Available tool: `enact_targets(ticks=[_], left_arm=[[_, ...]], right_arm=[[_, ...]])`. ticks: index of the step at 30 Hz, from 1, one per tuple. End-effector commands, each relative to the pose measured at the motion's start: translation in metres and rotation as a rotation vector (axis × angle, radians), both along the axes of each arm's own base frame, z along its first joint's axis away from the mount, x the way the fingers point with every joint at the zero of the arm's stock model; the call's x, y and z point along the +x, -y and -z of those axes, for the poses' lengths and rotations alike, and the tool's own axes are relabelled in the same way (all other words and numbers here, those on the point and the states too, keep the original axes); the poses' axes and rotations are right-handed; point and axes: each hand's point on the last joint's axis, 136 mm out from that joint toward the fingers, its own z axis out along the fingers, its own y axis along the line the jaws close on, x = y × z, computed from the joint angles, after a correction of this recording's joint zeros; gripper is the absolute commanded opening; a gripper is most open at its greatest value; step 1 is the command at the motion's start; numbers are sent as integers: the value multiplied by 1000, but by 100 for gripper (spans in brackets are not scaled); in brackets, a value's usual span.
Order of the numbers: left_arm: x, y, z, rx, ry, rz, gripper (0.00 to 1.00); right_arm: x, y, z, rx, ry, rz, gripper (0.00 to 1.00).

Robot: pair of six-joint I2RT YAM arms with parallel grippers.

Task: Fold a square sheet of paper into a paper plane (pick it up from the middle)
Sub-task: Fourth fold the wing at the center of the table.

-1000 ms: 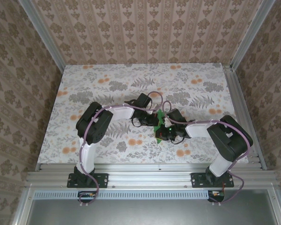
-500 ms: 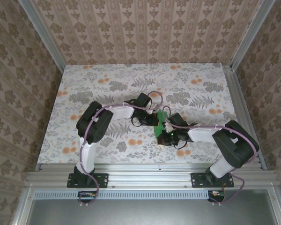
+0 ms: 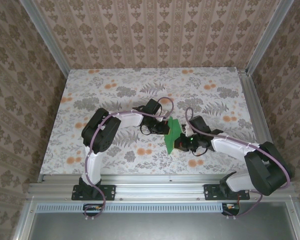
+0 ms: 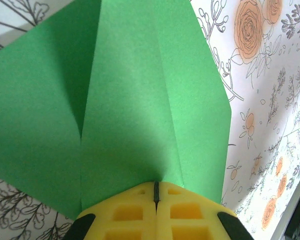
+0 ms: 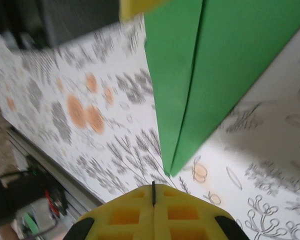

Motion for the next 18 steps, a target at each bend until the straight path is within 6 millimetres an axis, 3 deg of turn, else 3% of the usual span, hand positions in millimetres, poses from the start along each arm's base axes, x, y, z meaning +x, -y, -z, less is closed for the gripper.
enact_targets(ticks=[1, 9, 18], left_arm=[[-17, -56, 80, 299, -56, -39, 0], [-12, -45, 63, 253, -30, -33, 0], [-4, -32, 35, 179, 10, -30, 0]], right_arm=[[28, 0, -18, 47, 46, 68, 4], [77, -3, -3, 73, 45, 127, 3], [98, -2, 27, 43, 2, 143, 3]])
